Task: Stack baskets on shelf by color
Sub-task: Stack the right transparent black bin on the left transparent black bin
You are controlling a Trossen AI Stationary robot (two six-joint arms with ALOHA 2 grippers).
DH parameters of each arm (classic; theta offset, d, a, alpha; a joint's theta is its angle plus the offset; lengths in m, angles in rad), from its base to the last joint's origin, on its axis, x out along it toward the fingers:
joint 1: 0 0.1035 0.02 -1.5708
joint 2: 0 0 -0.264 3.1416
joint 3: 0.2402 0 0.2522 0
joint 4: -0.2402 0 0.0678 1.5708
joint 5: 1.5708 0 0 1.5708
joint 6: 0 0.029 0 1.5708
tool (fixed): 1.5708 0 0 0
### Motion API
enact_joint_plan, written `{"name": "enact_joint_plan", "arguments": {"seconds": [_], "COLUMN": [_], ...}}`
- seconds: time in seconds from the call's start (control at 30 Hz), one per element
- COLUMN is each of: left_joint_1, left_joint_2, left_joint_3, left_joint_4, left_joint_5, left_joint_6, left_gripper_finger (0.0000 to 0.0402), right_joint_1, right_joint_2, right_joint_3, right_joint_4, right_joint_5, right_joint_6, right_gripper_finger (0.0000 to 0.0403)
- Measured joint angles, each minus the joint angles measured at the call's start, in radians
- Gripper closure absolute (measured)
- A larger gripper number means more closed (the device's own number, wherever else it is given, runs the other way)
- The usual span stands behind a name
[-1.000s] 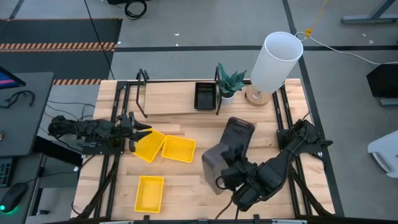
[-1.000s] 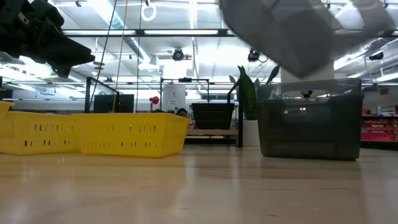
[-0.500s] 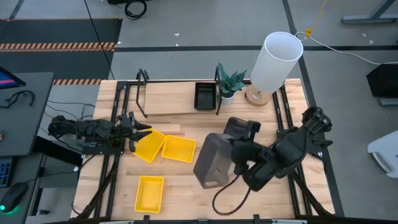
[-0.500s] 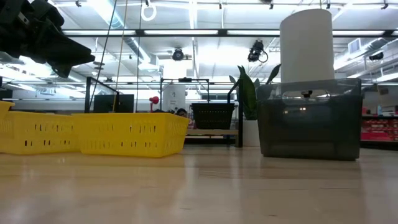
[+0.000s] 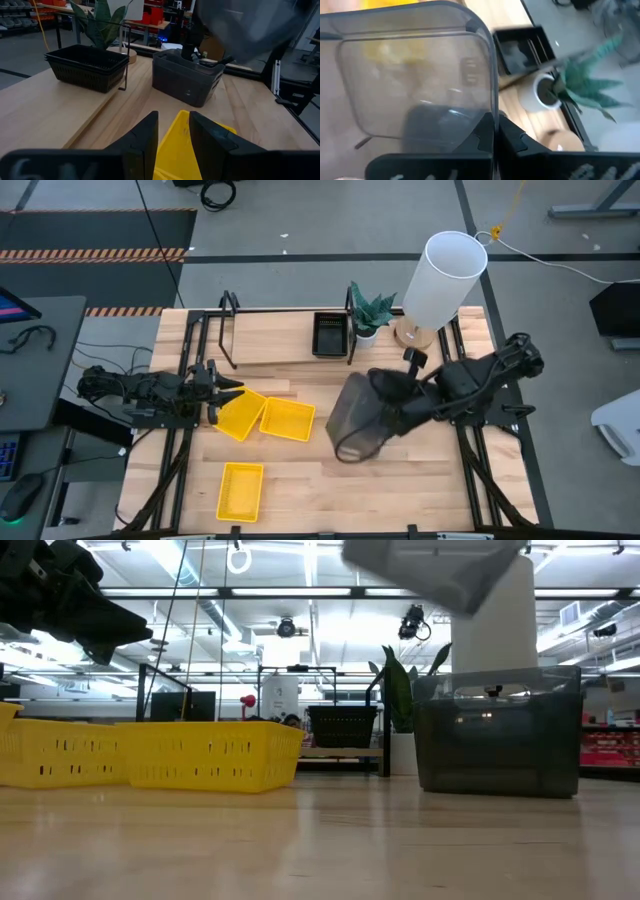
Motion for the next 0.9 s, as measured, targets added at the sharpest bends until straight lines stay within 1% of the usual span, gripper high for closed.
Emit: {"name": "enact_joint_plan", "arguments": {"seconds": [0.27, 0.47, 0.63, 0.9], "left_joint_1": [0.000, 0.000, 0.000, 0.000], "left_joint_2": [0.000, 0.000, 0.000, 0.000], "left_joint_3": [0.000, 0.000, 0.000, 0.000], "left_joint_4": [0.000, 0.000, 0.000, 0.000], "left_joint_5": [0.000, 0.000, 0.000, 0.000], "left_joint_6": [0.000, 0.000, 0.000, 0.000], "left_gripper_finger": [0.0285, 0.0285, 0.0285, 0.0285], "right_joint_1": [-0.104, -0.157, -0.184, -0.208], "right_joint_2": [-0.140, -0.209, -0.217, -0.173], "right_joint_3": [-0.204, -0.316, -0.394, -0.450], "right_joint_4": [-0.001, 0.000, 0.001, 0.003], "right_joint_5": [-0.066, -0.107, -0.177, -0.217], "right_joint_6": [0.003, -0.022, -0.061, -0.085], "right_gripper_finger": [0.0400, 0.0400, 0.0400, 0.0393]}}
